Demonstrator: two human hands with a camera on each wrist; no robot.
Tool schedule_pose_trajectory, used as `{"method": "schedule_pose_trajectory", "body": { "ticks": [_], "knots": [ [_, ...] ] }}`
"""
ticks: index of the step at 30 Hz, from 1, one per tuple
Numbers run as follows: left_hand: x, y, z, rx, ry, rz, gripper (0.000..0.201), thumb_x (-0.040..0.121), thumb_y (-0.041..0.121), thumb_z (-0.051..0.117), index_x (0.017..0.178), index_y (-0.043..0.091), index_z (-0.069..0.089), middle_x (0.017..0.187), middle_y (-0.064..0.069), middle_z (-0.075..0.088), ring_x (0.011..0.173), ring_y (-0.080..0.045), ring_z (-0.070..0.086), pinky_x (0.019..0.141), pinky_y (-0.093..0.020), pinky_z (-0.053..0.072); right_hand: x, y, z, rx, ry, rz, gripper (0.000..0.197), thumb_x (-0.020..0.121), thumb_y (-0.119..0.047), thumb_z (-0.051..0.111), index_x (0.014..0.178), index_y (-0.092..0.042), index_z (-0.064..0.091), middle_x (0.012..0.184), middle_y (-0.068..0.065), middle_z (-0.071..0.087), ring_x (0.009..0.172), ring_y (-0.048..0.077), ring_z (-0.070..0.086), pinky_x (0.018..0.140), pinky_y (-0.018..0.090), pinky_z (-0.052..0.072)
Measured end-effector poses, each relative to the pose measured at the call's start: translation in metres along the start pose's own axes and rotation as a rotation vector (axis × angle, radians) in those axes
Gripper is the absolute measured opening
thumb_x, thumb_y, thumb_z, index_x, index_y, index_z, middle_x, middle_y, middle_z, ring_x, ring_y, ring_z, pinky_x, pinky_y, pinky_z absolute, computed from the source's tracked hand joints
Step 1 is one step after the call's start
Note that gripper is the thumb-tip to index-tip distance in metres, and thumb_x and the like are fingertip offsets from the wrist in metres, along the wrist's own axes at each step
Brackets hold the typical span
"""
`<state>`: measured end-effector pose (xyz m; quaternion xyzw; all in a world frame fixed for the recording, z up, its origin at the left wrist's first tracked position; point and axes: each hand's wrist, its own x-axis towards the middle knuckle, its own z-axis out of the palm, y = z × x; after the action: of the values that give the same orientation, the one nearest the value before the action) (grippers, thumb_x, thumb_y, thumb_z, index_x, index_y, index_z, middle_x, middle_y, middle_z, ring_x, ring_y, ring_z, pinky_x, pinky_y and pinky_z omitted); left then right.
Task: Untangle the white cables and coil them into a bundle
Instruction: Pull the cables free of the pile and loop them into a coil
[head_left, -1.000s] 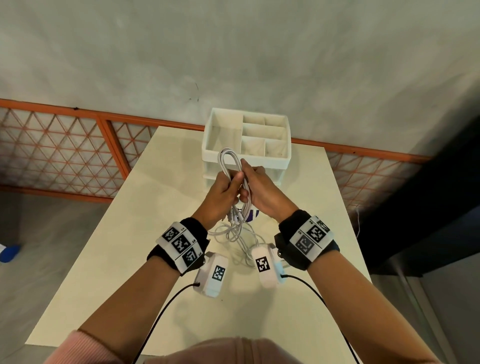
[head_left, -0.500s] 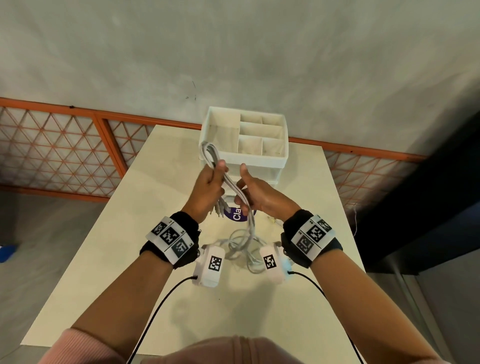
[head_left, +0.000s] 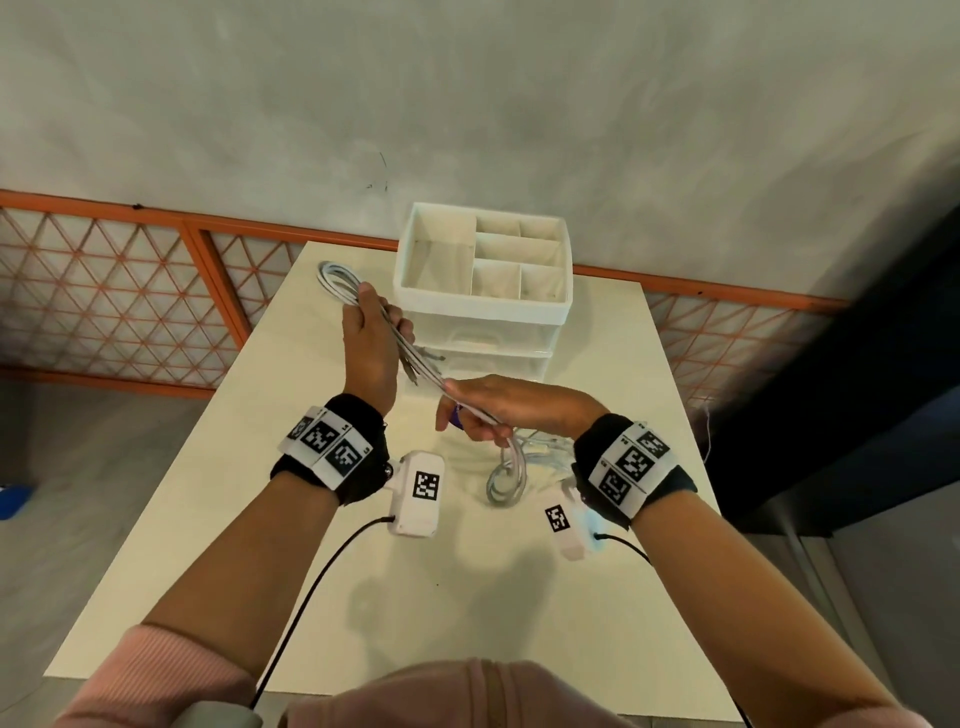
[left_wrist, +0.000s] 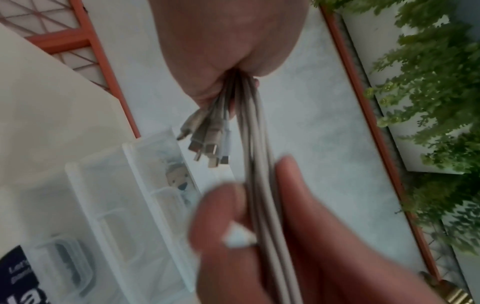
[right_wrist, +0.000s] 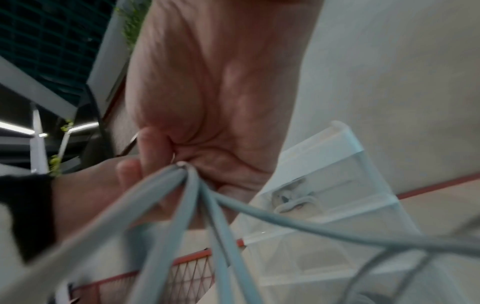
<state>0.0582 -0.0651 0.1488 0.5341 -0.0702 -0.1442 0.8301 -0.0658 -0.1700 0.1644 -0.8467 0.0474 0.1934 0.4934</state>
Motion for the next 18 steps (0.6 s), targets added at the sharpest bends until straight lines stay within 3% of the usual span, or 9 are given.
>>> {"method": "schedule_pose_trajectory", "body": {
  "ticks": [3,6,8,10,12,13,15,16,18],
  "knots": [
    [0.003,0.006,-0.003,-0.008,0.010,0.031,0.034,0.103,0.029,0.029,0.071,0.017,0.032,0.056,0.006,0.034,0.041,-0.005,0.036,0.046,-0.018,0.036,-0.009,0.012,-0.008,0.033,-0.039,0.018,0.046,0.101,-0.041,0.027,0.101,-0.011,0.060,0.055,-0.012,0.038,0.056,0.009,0.034,0.061,0.022,0.042],
    [0.003,0.008,-0.006,0.004,-0.034,0.052,0.035,0.103,0.028,0.030,0.069,0.018,0.030,0.046,0.014,0.031,0.042,-0.005,0.030,0.045,-0.018,0.030,-0.016,0.021,-0.017,0.034,-0.010,0.066,0.045,0.100,-0.043,0.032,0.103,-0.008,0.059,0.058,-0.009,0.039,0.057,0.008,0.039,0.068,0.023,0.041],
    [0.001,0.007,-0.008,0.054,-0.120,0.070,0.037,0.103,0.027,0.031,0.068,0.018,0.029,0.046,0.014,0.029,0.043,-0.006,0.026,0.043,-0.018,0.027,-0.021,0.020,-0.022,-0.010,0.014,0.101,0.045,0.099,-0.045,0.034,0.107,-0.010,0.061,0.061,-0.006,0.035,0.057,0.010,0.039,0.067,0.021,0.037],
    [-0.003,0.006,-0.009,0.125,-0.237,0.072,0.038,0.103,0.026,0.032,0.066,0.019,0.028,0.047,0.014,0.026,0.044,-0.006,0.023,0.042,-0.018,0.023,-0.025,0.013,-0.025,-0.138,0.026,0.118,0.037,0.099,-0.043,0.034,0.098,-0.025,0.065,0.063,-0.005,0.033,0.057,0.009,0.035,0.061,0.017,0.035],
    [-0.006,0.005,-0.007,0.189,-0.364,0.056,0.039,0.103,0.027,0.032,0.065,0.020,0.028,0.050,0.013,0.023,0.046,-0.007,0.019,0.043,-0.019,0.020,-0.026,0.002,-0.028,-0.278,0.063,0.108,0.033,0.100,-0.038,0.036,0.090,-0.026,0.065,0.066,-0.002,0.039,0.059,0.009,0.038,0.056,0.016,0.035],
    [-0.008,0.005,-0.005,0.214,-0.421,0.042,0.039,0.103,0.027,0.033,0.065,0.019,0.028,0.050,0.012,0.023,0.046,-0.008,0.018,0.044,-0.019,0.020,-0.025,-0.002,-0.031,-0.324,0.087,0.098,0.033,0.099,-0.036,0.040,0.093,-0.019,0.067,0.069,0.001,0.047,0.063,0.014,0.043,0.059,0.020,0.038],
    [-0.013,0.005,0.002,0.258,-0.498,0.004,0.038,0.103,0.027,0.033,0.066,0.019,0.030,0.050,0.013,0.025,0.047,-0.008,0.019,0.044,-0.019,0.019,-0.024,-0.009,-0.037,-0.374,0.139,0.071,0.029,0.095,-0.035,0.049,0.106,-0.017,0.070,0.089,0.005,0.069,0.080,0.023,0.060,0.079,0.033,0.048],
    [-0.015,0.005,0.006,0.279,-0.519,-0.009,0.038,0.103,0.028,0.034,0.066,0.019,0.031,0.050,0.013,0.025,0.047,-0.008,0.019,0.045,-0.020,0.019,-0.024,-0.013,-0.039,-0.379,0.167,0.049,0.027,0.093,-0.034,0.055,0.109,-0.019,0.071,0.100,0.004,0.073,0.087,0.018,0.065,0.088,0.034,0.048],
    [-0.019,0.006,0.013,0.315,-0.545,-0.018,0.038,0.102,0.029,0.034,0.066,0.019,0.031,0.049,0.014,0.026,0.047,-0.008,0.021,0.045,-0.020,0.021,-0.024,-0.020,-0.041,-0.367,0.246,0.003,0.022,0.087,-0.029,0.064,0.105,-0.019,0.073,0.095,0.007,0.075,0.073,0.003,0.063,0.088,0.028,0.047]
  ]
}}
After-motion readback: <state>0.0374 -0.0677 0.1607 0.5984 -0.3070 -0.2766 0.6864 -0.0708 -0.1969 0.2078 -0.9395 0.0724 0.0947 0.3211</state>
